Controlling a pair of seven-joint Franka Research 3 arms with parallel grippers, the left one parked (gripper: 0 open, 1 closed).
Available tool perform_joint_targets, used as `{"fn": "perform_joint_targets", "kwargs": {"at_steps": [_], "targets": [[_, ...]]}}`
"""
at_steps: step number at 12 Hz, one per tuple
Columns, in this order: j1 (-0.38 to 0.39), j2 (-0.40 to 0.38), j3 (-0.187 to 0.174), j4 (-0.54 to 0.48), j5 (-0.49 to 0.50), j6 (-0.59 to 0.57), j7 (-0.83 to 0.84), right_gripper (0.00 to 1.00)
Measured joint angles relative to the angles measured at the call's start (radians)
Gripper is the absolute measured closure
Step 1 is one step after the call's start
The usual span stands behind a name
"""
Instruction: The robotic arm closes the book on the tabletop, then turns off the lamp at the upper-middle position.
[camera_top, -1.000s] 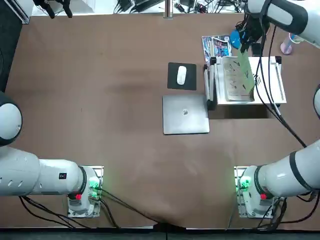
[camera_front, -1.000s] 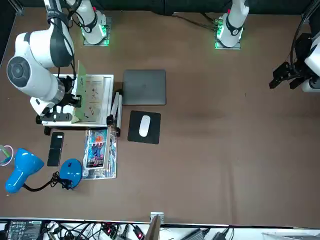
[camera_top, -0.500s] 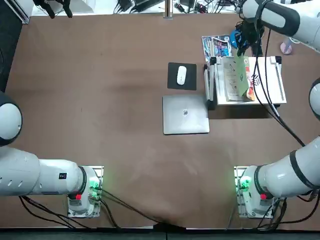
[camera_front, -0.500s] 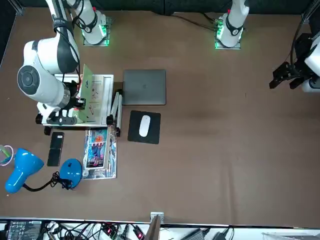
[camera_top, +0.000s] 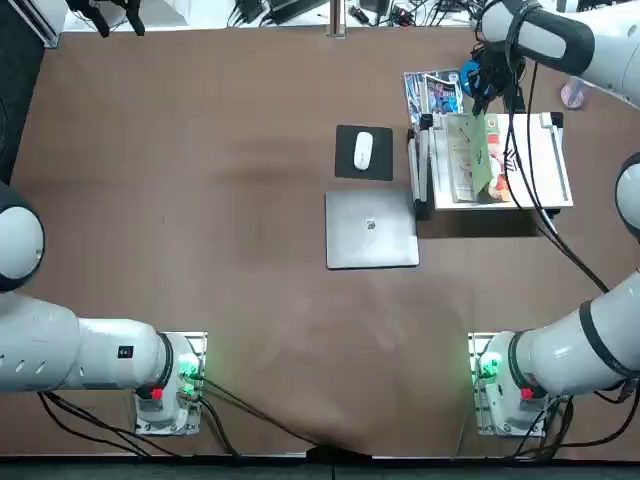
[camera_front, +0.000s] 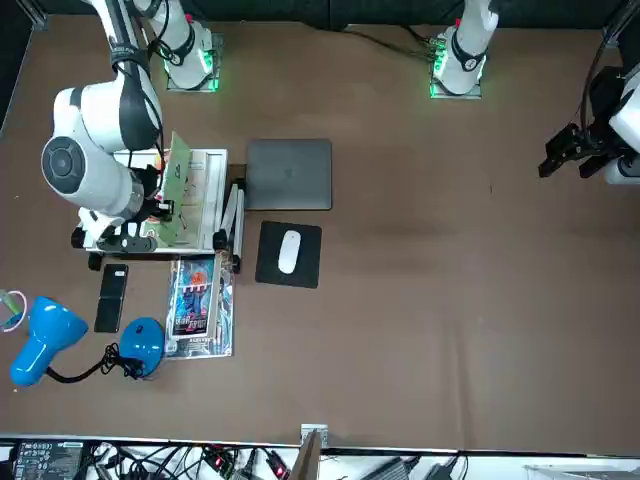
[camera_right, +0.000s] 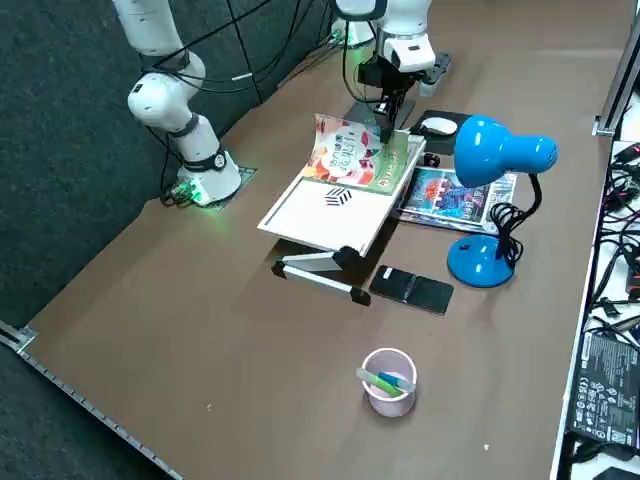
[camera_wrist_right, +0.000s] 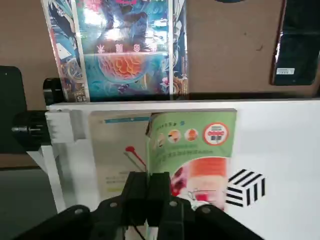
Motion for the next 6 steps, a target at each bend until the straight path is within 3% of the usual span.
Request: {"fn": "perform_joint_targets", "kwargs": {"at_steps": [6], "targets": [[0.032,0.001,0.0,-0.057,0.0,0.091,0.039,0.98]]}}
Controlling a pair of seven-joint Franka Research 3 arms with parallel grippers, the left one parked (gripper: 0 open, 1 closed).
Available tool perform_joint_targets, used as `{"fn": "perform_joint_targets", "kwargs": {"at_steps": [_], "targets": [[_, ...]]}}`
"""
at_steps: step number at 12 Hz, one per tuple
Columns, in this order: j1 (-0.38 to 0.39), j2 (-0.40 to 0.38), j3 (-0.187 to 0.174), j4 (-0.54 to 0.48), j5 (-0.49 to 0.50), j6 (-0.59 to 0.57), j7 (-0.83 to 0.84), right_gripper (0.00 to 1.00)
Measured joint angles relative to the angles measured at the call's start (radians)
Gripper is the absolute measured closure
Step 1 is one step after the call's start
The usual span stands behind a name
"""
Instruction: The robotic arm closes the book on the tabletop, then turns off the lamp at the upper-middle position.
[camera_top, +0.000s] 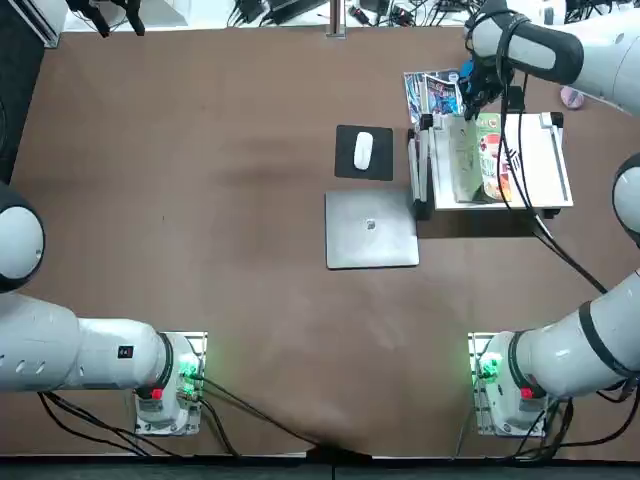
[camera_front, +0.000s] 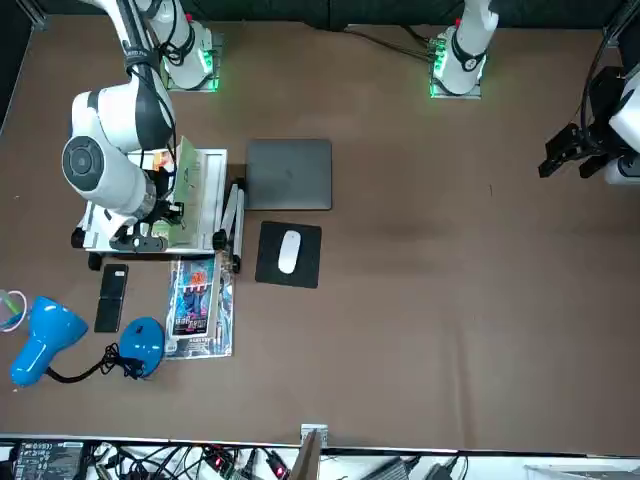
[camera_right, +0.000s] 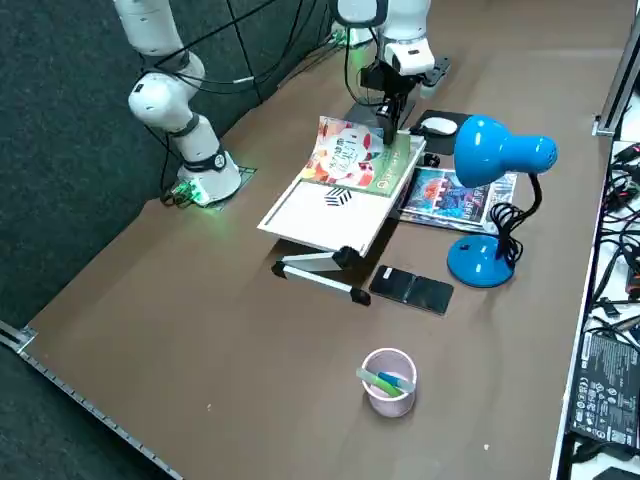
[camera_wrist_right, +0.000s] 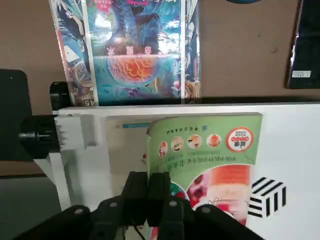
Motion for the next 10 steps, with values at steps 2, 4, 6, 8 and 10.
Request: {"fn": "perform_joint_targets", "kwargs": {"at_steps": [2,4,6,8,10], "targets": [[0.001,0.0,0.0,-0.02,0.0,0.029,0.002,0.98],[0.001,0.001,0.0,-0.035,0.0,0.049,0.002,0.98],[0.0,0.004,0.0,-0.043,0.0,0.062,0.003,0.98],[0.001,0.005,0.0,-0.045,0.0,0.066,0.004,0.98],[0.001,0.005,0.0,-0.045,0.0,0.066,0.004,0.97]]}}
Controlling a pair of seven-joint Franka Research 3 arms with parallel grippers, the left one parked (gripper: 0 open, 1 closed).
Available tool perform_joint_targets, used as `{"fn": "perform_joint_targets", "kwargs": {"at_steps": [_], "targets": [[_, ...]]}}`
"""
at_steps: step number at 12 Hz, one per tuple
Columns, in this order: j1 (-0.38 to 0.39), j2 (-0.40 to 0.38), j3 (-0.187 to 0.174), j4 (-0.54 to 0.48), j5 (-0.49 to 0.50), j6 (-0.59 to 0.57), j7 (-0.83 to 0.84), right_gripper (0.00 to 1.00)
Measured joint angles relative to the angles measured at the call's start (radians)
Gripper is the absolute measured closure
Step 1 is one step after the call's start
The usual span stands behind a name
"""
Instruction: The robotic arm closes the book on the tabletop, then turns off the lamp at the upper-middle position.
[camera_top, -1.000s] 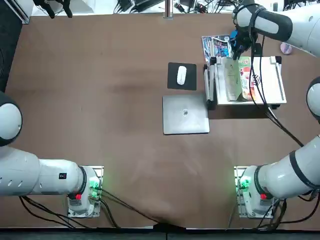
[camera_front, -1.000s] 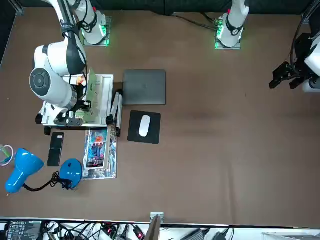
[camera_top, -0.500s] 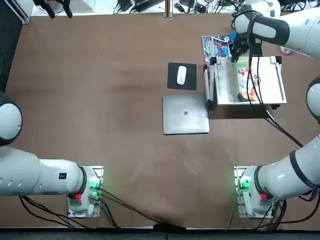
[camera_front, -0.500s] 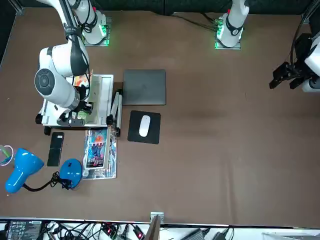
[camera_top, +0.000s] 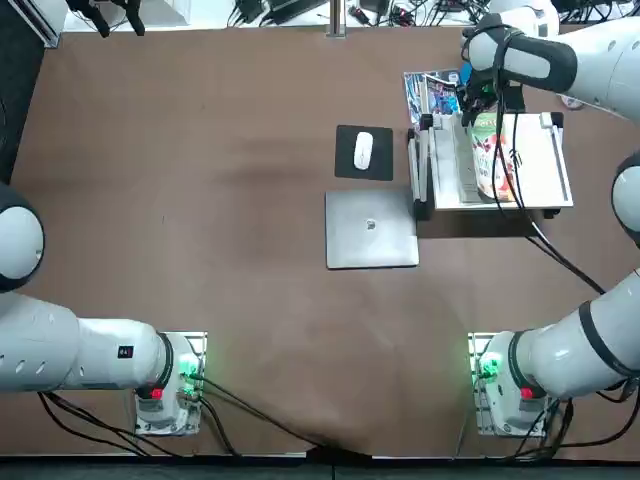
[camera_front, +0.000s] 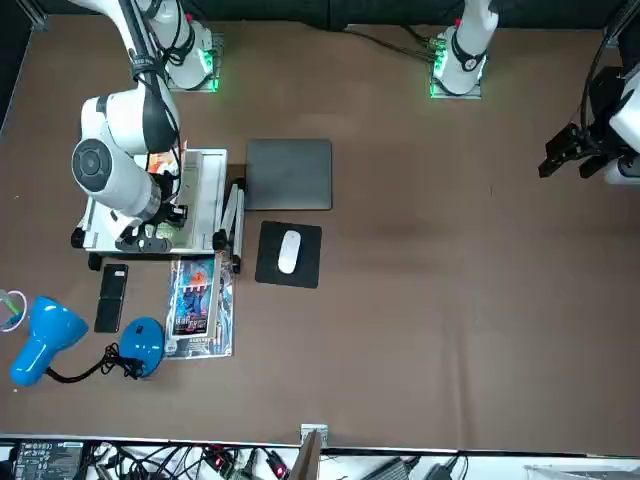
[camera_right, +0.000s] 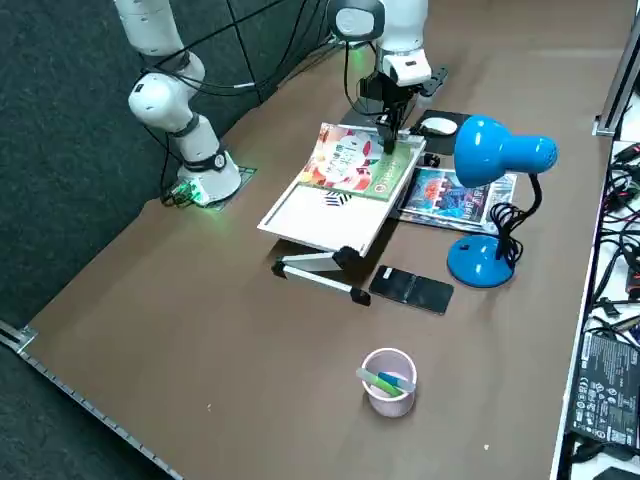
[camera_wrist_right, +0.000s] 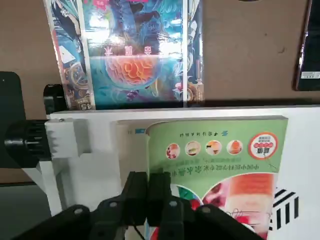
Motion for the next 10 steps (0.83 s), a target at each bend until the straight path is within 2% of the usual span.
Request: {"fn": "perform_joint_targets", "kwargs": {"at_steps": [4,5,8,9,10], "targets": [[0.007,0.0,0.0,0.001,0.0,-0.001,0.001,0.94],[0.007,0.0,0.0,0.002,0.0,-0.001,0.001,0.89],[0.013,0.0,0.0,0.005,0.0,-0.001,0.0,0.56],[0.021,0.0,0.0,0.017,0.0,-0.001,-0.001,0.33],[0.026,0.0,0.0,0.03,0.0,-0.001,-0.002,0.22]]}}
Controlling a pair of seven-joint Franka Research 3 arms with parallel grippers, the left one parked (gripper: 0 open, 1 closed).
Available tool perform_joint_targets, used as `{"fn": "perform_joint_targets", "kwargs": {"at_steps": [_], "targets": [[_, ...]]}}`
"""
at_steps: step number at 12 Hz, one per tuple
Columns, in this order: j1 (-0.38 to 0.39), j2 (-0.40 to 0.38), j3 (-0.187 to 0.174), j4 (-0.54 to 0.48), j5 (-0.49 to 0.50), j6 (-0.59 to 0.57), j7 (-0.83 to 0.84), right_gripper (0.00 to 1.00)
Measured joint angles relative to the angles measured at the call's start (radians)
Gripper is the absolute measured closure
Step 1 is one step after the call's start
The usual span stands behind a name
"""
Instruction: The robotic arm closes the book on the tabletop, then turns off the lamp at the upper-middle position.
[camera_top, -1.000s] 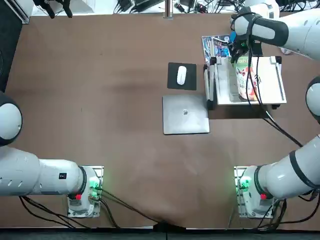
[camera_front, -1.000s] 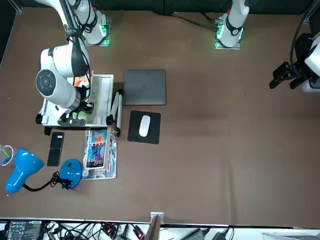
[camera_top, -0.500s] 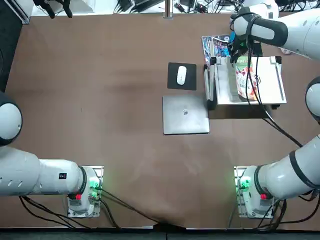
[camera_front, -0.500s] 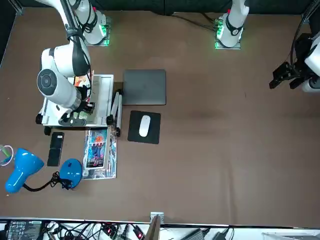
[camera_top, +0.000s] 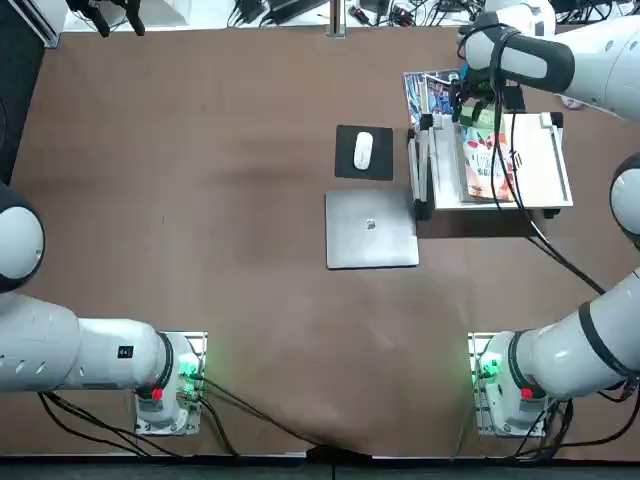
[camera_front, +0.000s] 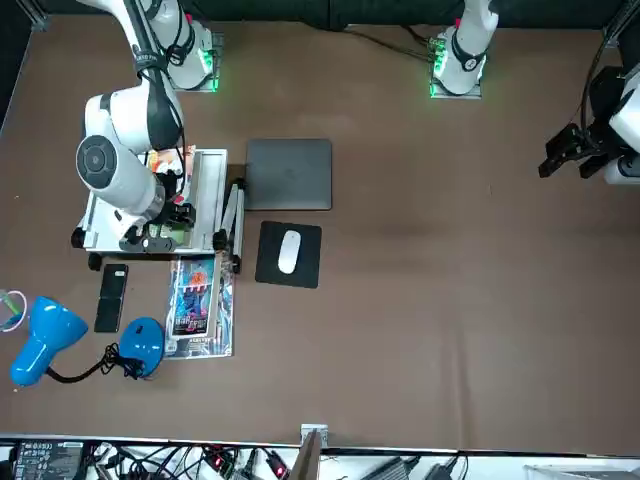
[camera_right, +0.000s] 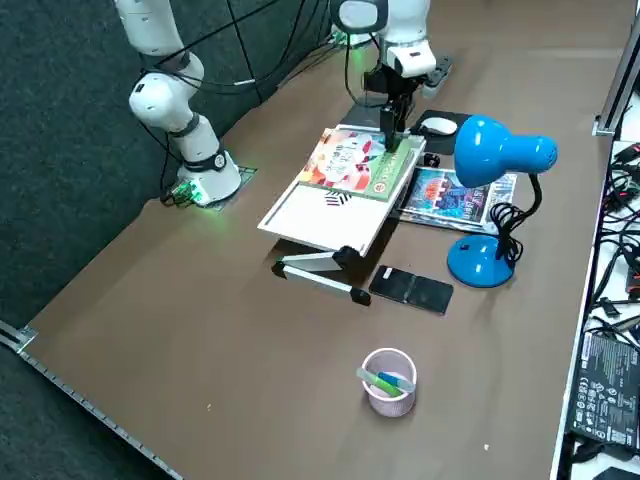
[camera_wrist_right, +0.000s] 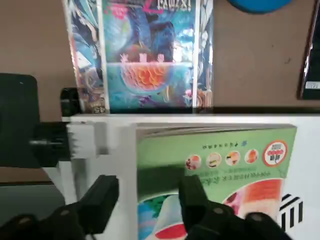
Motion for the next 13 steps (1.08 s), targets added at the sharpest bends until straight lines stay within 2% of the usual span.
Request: {"fn": "perform_joint_targets", "kwargs": {"at_steps": [3,5,6,7,9,11,13], "targets": [[0.009,-0.002,0.0,0.062,0.0,-0.042,0.0,0.19],[0.008,-0.002,0.0,0.11,0.0,-0.074,-0.001,0.2],[0.009,0.001,0.0,0.131,0.0,-0.08,-0.001,0.26],[0.009,0.009,0.0,0.152,0.0,-0.082,-0.001,0.39],[0.009,0.045,0.0,0.206,-0.001,-0.082,0.001,0.43],[0.008,0.094,-0.002,0.252,-0.007,-0.076,0.003,0.61],[0.008,0.147,-0.004,0.275,-0.057,-0.03,0.006,0.89]]}}
